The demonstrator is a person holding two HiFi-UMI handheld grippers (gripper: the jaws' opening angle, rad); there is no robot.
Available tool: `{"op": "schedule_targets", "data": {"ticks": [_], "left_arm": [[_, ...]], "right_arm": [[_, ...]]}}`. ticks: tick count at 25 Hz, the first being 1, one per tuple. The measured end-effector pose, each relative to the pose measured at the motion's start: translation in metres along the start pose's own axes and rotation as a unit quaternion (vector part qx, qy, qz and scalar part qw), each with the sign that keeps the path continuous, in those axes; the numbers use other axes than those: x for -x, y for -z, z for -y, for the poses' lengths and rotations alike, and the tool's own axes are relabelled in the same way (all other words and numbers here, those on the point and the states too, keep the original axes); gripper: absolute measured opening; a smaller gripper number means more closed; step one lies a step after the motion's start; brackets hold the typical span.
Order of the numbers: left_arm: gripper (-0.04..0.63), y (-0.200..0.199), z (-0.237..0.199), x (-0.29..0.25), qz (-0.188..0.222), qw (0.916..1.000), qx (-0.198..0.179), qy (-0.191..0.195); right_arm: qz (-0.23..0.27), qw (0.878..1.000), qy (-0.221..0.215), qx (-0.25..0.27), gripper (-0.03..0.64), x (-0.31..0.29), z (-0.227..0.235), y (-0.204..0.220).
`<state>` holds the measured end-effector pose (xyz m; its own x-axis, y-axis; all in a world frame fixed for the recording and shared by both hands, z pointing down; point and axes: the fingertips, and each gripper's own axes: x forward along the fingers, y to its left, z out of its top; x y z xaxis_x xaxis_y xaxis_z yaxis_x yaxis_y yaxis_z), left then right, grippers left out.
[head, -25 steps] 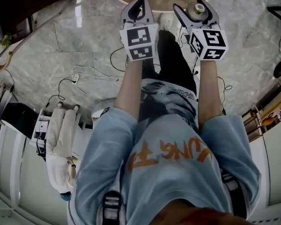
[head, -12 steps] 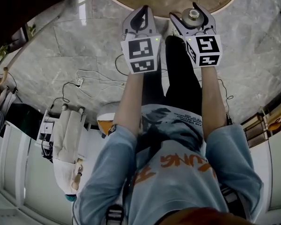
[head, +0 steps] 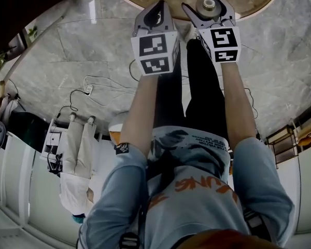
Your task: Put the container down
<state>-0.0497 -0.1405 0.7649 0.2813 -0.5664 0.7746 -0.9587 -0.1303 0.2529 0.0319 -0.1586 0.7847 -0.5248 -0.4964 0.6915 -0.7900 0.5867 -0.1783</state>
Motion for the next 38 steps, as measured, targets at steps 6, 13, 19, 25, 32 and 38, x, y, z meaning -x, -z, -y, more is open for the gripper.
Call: {"op": "schedule_targets", "data": {"ticks": [6, 13, 19, 25, 32, 38], "left_arm": [[0.025, -0.009, -0.018, -0.009, -0.002, 0.9998, 0.018, -0.002], [0.025, -0.016, -0.041, -0.031, -0.002, 0.9991, 0.038, -0.018], [0.025, -0.016, -0.044, -0.032, 0.001, 0.9985, 0.05, -0.022], [0.025, -0.009, -0.04, -0.03, -0.005, 0.9989, 0.044, -0.018], [0.025, 0.0, -0.025, -0.029, -0.014, 0.9991, 0.038, -0.013], [0.025, 0.004, -0.021, -0.029, -0.018, 0.9992, 0.033, -0.011]], "right_arm": [[0.01, 1.0, 0.014, 0.023, 0.368, -0.031, 0.003, -0.016], [0.031, 0.998, -0.008, 0.056, 0.368, -0.066, 0.003, -0.043], [0.049, 0.992, -0.041, 0.108, 0.374, -0.07, -0.004, -0.051], [0.031, 0.989, -0.065, 0.133, 0.379, -0.059, -0.008, -0.036], [0.002, 0.988, -0.063, 0.141, 0.374, -0.041, -0.001, -0.009], [-0.018, 0.987, -0.06, 0.146, 0.363, -0.034, 0.001, 0.011]]}}
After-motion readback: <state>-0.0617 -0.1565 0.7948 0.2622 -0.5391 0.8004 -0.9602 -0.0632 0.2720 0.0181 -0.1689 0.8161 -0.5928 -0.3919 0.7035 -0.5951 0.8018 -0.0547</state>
